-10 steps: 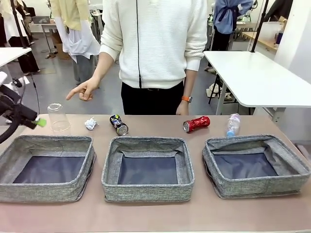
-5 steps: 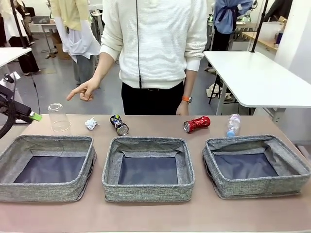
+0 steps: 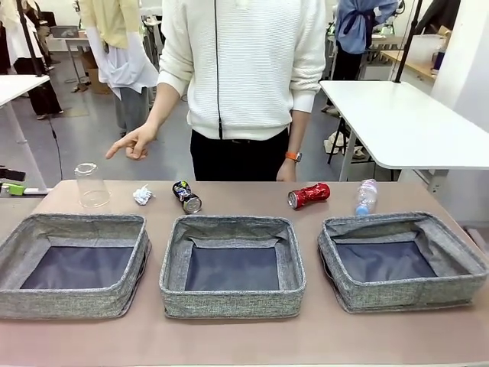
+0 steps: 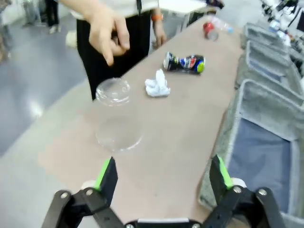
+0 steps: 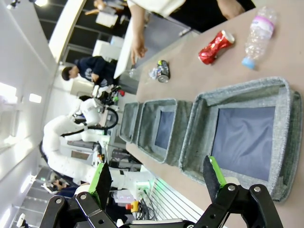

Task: Sort the waste into the appropriate baskets.
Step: Pick up the waste item pointed out by the person.

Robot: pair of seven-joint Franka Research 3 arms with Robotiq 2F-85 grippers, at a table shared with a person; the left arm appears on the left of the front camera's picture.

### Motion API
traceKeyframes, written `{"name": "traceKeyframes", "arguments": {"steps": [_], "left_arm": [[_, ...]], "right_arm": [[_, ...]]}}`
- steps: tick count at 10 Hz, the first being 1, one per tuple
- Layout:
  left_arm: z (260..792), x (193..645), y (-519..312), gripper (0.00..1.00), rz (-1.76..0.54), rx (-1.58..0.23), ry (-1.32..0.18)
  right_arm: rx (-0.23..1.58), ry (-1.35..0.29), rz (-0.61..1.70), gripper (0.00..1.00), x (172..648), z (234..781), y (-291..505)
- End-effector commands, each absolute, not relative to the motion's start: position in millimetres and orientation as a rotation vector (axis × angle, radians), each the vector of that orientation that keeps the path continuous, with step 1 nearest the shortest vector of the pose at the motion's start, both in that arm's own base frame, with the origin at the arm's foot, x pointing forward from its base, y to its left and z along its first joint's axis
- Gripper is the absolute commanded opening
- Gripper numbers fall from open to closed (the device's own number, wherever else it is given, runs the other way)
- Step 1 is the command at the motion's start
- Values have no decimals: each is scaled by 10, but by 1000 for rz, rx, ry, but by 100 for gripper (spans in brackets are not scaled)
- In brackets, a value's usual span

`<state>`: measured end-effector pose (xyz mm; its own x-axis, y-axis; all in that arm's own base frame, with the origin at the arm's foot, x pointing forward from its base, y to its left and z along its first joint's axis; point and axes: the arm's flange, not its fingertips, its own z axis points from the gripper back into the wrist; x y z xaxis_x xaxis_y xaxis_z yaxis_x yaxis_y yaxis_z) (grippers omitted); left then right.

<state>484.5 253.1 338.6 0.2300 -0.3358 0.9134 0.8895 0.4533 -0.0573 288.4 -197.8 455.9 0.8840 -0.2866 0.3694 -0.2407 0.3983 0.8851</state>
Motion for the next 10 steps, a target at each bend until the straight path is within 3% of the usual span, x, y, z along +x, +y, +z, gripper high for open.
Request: {"name": "traceKeyframes", "arguments": {"steps": [1,2,3,6,10], "left_arm": [[3558,4803,2398,100,-919,-631,-901],[3558,4803,2398,100,-919,-631,-901],[3284,4870,2586,100,-934,-682,-1001],[3220,4964,2392,100,-1286,-603,-1098],[2989,5311,2289,100,-1387,-644,-1048]], "right_arm": [[1185,-545,-10,100,2909,4582,-1987],[1185,-545,-10,100,2909,4582,-1987],[1185,-545,-10,100,2909,4582,-1987],[1185,-545,-10,100,2909,4582,-1987],[1185,-545,-10,100,2909,4582,-1987]]}}
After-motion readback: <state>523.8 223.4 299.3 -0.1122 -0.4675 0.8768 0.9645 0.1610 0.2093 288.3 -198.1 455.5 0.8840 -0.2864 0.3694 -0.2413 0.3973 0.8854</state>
